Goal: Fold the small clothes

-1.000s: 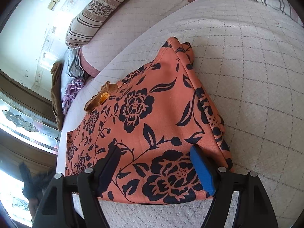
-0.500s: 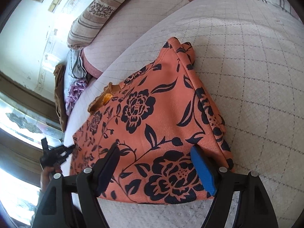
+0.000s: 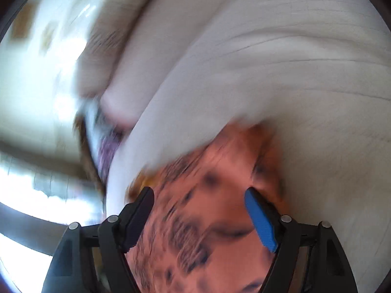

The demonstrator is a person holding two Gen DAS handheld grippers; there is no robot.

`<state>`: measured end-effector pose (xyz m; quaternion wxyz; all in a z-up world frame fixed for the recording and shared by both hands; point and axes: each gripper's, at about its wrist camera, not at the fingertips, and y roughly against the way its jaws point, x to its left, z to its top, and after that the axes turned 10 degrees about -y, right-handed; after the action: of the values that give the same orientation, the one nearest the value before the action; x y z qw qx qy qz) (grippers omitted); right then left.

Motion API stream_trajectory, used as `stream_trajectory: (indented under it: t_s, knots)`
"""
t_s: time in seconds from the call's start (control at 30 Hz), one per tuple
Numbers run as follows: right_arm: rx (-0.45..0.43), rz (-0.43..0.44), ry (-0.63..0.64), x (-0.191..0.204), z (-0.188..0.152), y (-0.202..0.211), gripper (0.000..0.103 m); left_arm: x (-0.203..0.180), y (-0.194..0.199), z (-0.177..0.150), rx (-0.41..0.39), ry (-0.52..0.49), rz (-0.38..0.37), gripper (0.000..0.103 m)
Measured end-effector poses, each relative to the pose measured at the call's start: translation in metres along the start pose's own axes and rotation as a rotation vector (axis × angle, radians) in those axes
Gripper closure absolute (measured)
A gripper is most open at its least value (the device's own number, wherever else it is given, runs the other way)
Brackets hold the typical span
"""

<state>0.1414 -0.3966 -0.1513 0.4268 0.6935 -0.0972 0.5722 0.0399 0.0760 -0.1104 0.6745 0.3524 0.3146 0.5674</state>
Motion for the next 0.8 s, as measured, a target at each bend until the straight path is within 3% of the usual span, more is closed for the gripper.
stream_trajectory:
  t_s: [0.07, 0.17, 0.3, 0.5, 0.57, 0.8]
  knots:
    - [-0.015, 0.125, -0.156, -0.021, 0.009, 0.007, 0.027, -0.002, 0.002, -0.011, 0.006, -0.01, 0.006, 0.03]
    - [-0.031, 0.063, -0.033, -0.004, -0.01, 0.019, 0.025, -0.002, 0.003, -0.019, 0.023, -0.007, 0.007, 0.03]
    - [-0.045, 0.018, 0.065, 0.006, -0.058, 0.05, 0.025, -0.007, 0.003, -0.019, 0.02, -0.011, 0.01, 0.03]
    - [0.013, 0.015, 0.013, -0.027, -0.159, 0.073, 0.024, -0.019, 0.004, -0.021, 0.02, -0.019, 0.008, 0.03]
    - [0.004, -0.011, -0.018, -0.038, -0.177, 0.074, 0.023, -0.023, 0.008, -0.023, 0.018, -0.021, 0.0, 0.03]
    - [-0.058, -0.037, -0.078, -0.047, -0.174, 0.06, 0.023, -0.036, 0.03, -0.026, -0.017, -0.043, -0.02, 0.028]
